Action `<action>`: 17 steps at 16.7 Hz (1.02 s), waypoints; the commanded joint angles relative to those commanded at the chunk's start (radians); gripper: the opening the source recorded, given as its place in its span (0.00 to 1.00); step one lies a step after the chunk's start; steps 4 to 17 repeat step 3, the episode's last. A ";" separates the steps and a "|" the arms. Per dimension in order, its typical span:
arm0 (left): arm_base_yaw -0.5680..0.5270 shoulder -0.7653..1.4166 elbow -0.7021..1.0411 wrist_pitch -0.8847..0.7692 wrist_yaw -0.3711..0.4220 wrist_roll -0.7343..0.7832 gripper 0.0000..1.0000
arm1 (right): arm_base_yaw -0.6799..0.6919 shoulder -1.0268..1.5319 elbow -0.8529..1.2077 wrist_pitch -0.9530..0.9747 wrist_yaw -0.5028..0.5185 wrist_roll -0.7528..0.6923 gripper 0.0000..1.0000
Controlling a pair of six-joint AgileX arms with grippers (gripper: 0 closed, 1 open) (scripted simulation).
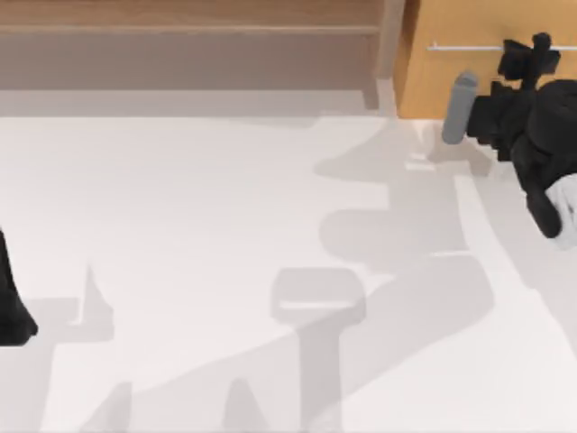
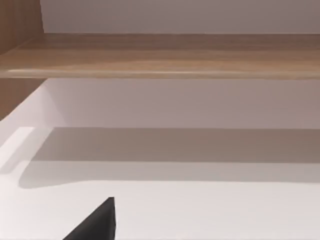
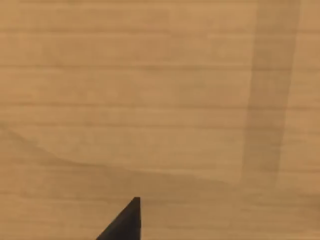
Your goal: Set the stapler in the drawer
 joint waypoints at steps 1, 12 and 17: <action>0.000 0.000 0.000 0.000 0.000 0.000 1.00 | 0.000 0.000 0.000 0.000 0.000 0.000 1.00; 0.000 0.000 0.000 0.000 0.000 0.000 1.00 | 0.000 0.000 0.000 0.000 0.000 0.000 1.00; 0.000 0.000 0.000 0.000 0.000 0.000 1.00 | 0.000 0.000 0.000 0.000 0.000 0.000 1.00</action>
